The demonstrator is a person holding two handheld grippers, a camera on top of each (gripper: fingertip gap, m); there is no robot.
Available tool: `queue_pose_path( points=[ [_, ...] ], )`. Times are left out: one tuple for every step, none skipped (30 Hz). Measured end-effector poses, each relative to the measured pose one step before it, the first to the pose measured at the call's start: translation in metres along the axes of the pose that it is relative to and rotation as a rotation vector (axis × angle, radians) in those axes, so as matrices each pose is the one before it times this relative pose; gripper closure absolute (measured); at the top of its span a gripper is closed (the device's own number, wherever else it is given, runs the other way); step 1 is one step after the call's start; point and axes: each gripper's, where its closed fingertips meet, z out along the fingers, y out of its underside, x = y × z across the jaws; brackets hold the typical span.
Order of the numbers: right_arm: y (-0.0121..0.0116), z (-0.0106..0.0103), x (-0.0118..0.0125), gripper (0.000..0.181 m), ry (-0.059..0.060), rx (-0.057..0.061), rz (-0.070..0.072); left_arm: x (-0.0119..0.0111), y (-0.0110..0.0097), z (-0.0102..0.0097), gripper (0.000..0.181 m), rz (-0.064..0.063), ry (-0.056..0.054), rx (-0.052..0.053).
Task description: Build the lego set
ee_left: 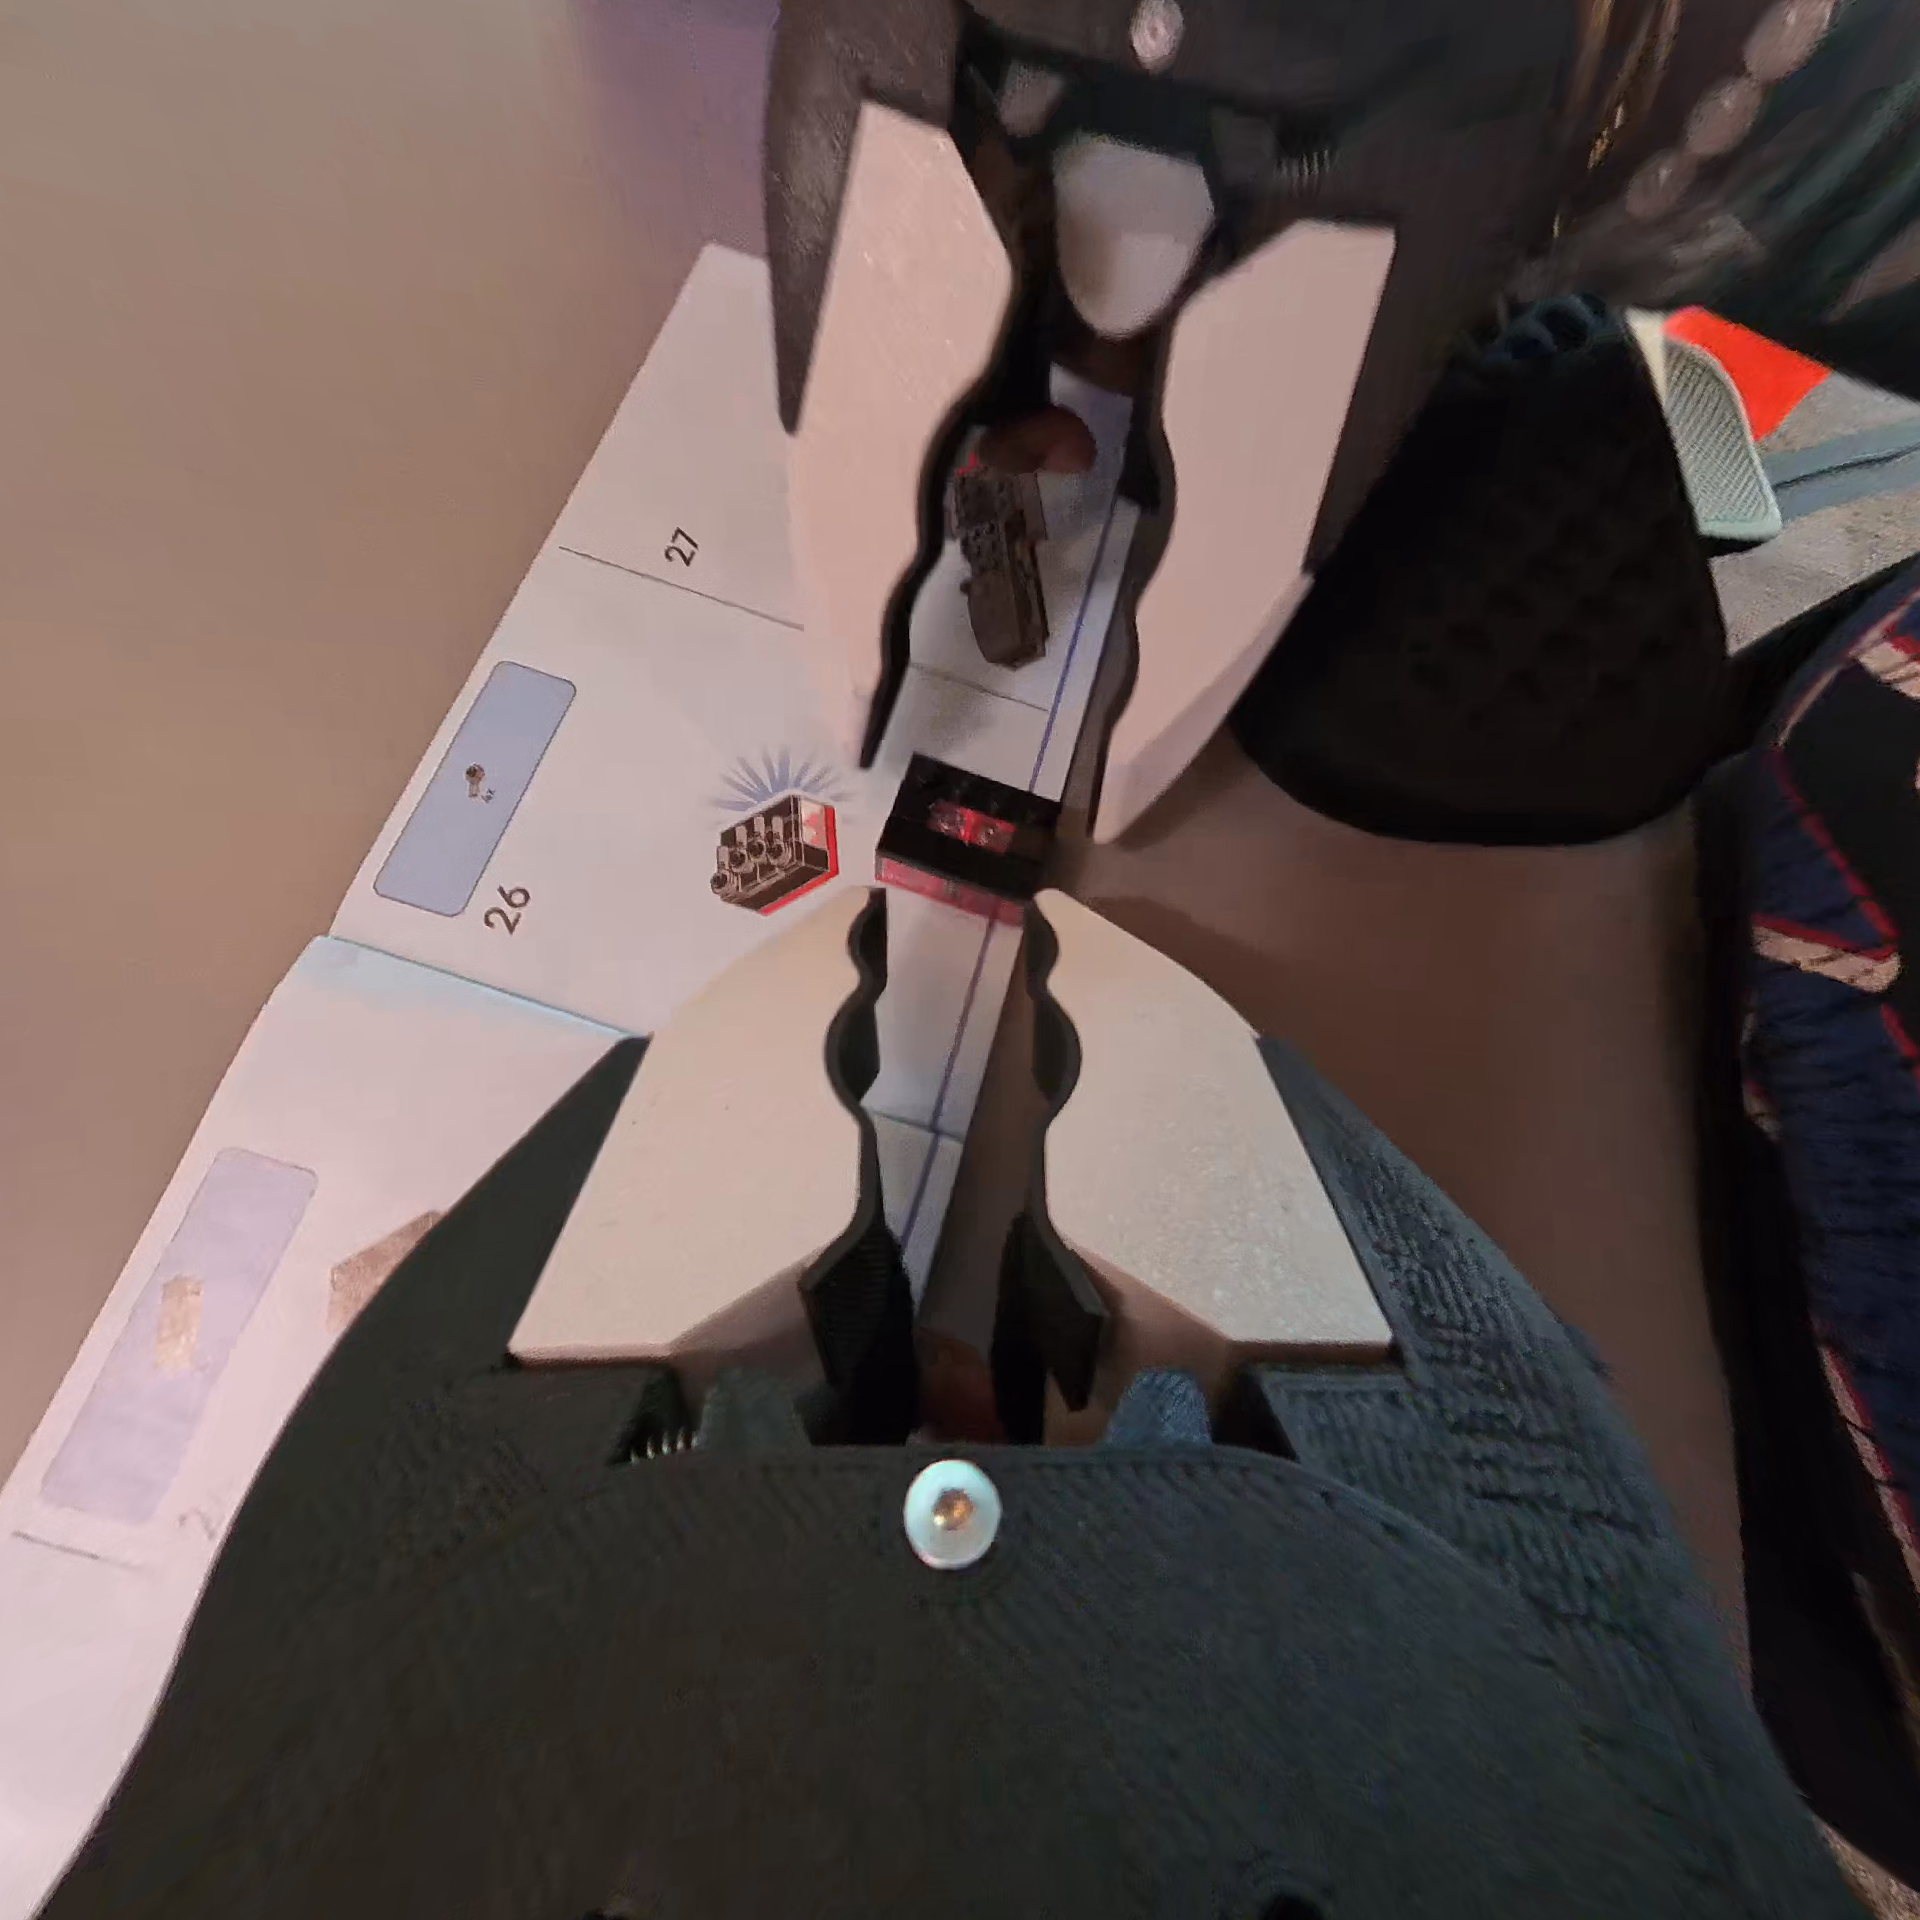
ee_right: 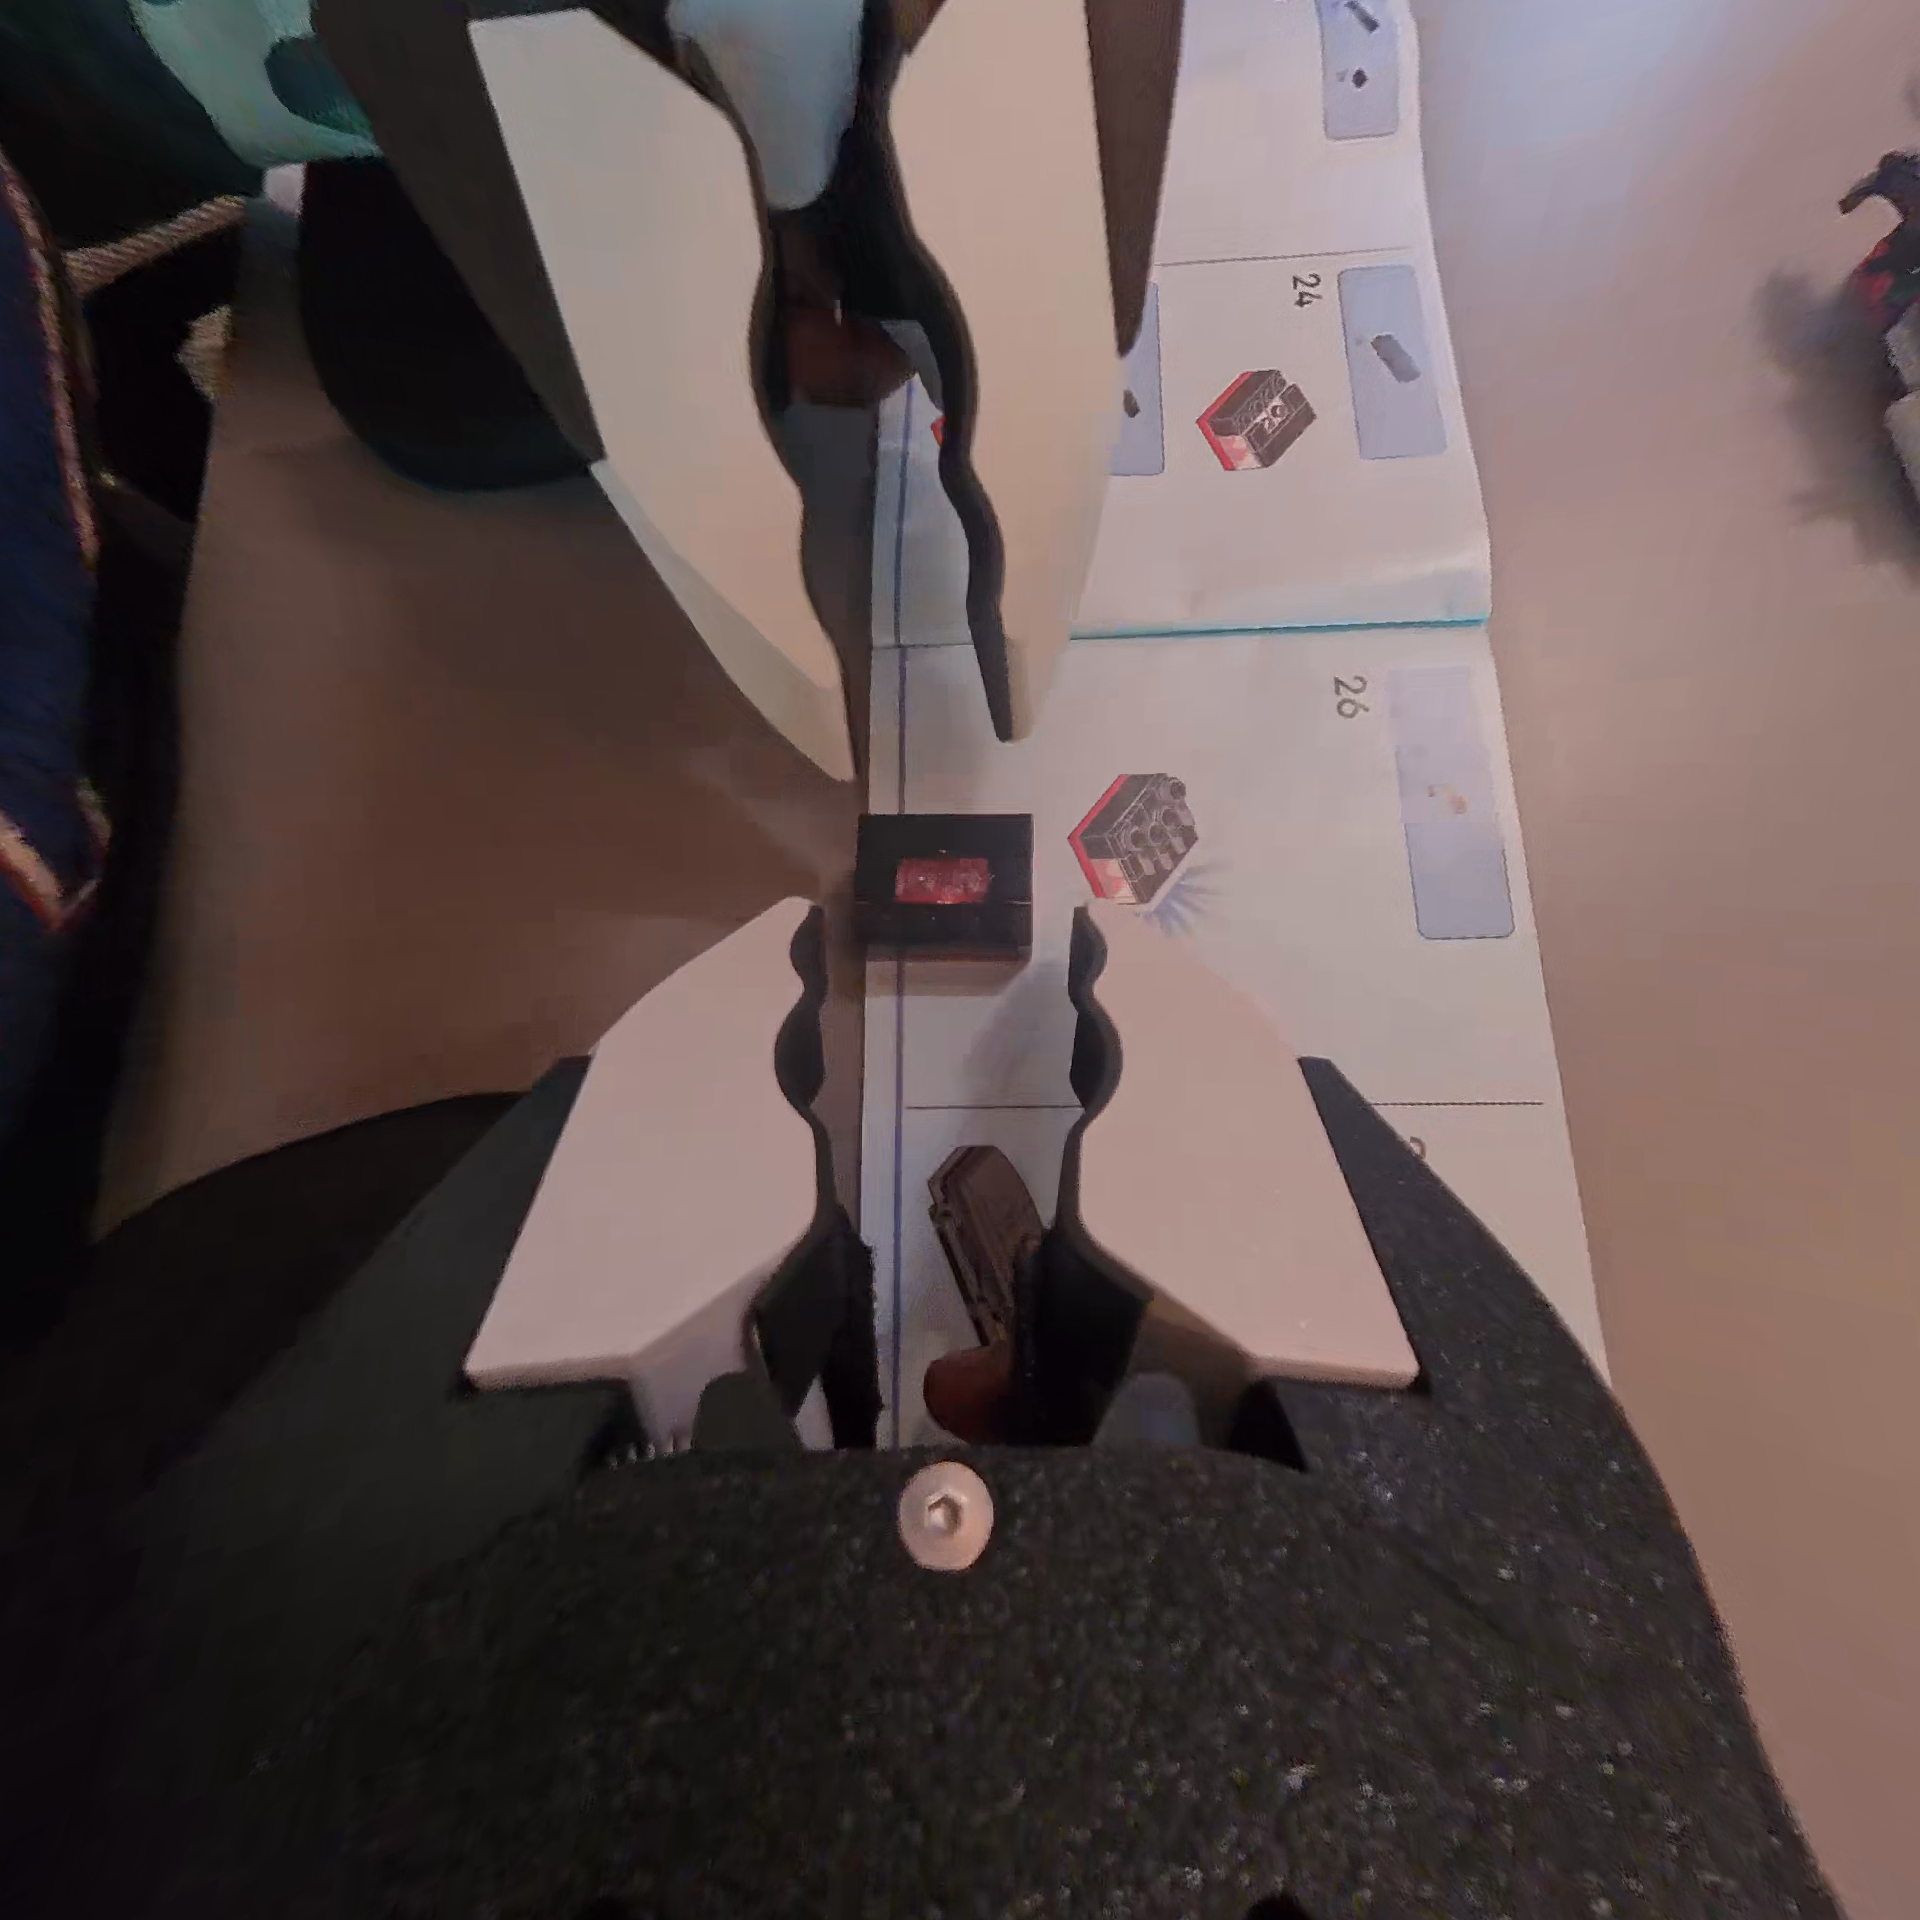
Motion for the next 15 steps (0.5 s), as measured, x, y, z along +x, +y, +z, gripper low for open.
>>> queue_pose_path(
  points=[
    [0.00063,0.00142,-0.00037,0.136,0.0161,0.0019,-0.0085,-0.00049,-0.00359,0.00091,0.16,-0.0047,0.0032,0.0159],
    [0.00012,0.00099,0.00053,0.135,0.0124,0.0043,-0.0011,-0.0001,-0.00356,0.00041,0.164,-0.0084,0.0076,0.0186],
    [-0.00073,0.00083,0.00037,0.132,0.0035,0.0094,0.0079,-0.00083,-0.00251,0.00036,0.165,-0.0129,0.0037,0.0139],
    [-0.00038,0.00118,-0.00095,0.13,-0.009,0.0047,0.0099,-0.00123,-0.00039,0.00051,0.165,-0.0135,-0.0006,0.0026],
    [0.00064,0.00144,-0.00017,0.13,-0.0044,-0.0039,0.0032,-0.00166,0.00041,0.00058,0.164,-0.0094,-0.0067,-0.004],
    [0.00112,0.00168,0.00089,0.131,0.0059,-0.007,-0.0075,-0.00227,-0.0003,0.00064,0.165,-0.0028,-0.0148,0.0005],
    [0.00102,0.00168,0.00108,0.136,0.008,-0.0074,-0.0135,-0.00273,-0.00153,0.00065,0.167,0.0022,-0.0223,0.0089],
    [0.00068,0.00163,0.00057,0.139,0.0046,-0.0062,-0.0099,-0.00304,-0.00221,0.0011,0.168,0.0021,-0.0259,0.0115],
    [-0.00034,0.00128,0.00013,0.141,0.0014,0.0016,-0.0037,-0.00162,-0.00248,0.00183,0.167,-0.0002,-0.0176,0.0096],
    [-0.00112,0.00069,-0.00085,0.144,-0.0076,0.0071,-0.0001,0.00011,-0.00224,0.00216,0.167,-0.0027,-0.0046,0.0082],
    [-0.00033,0.00048,-0.00016,0.145,-0.0038,0.004,0.0049,0.00093,-0.00135,0.0025,0.167,-0.0039,0.0047,0.004],
    [-0.00017,0.00011,0.00034,0.146,-0.0007,0.0026,0.0022,0.00155,0.00046,0.00276,0.166,-0.0026,0.0123,-0.0047],
    [0.00001,-0.00003,0.00004,0.146,-0.002,0.002,0.0016,0.00119,0.00194,0.00285,0.165,-0.0029,0.0126,-0.013],
    [-0.00005,-0.00001,0.00005,0.146,-0.0013,0.0008,-0.0007,0.00013,0.00283,0.00285,0.165,-0.0045,0.0053,-0.0194],
    [0.00009,0.00004,0.00003,0.146,0.0001,0.0005,-0.0039,-0.00081,0.00246,0.00206,0.168,-0.0053,-0.0001,-0.0179]
  ],
)
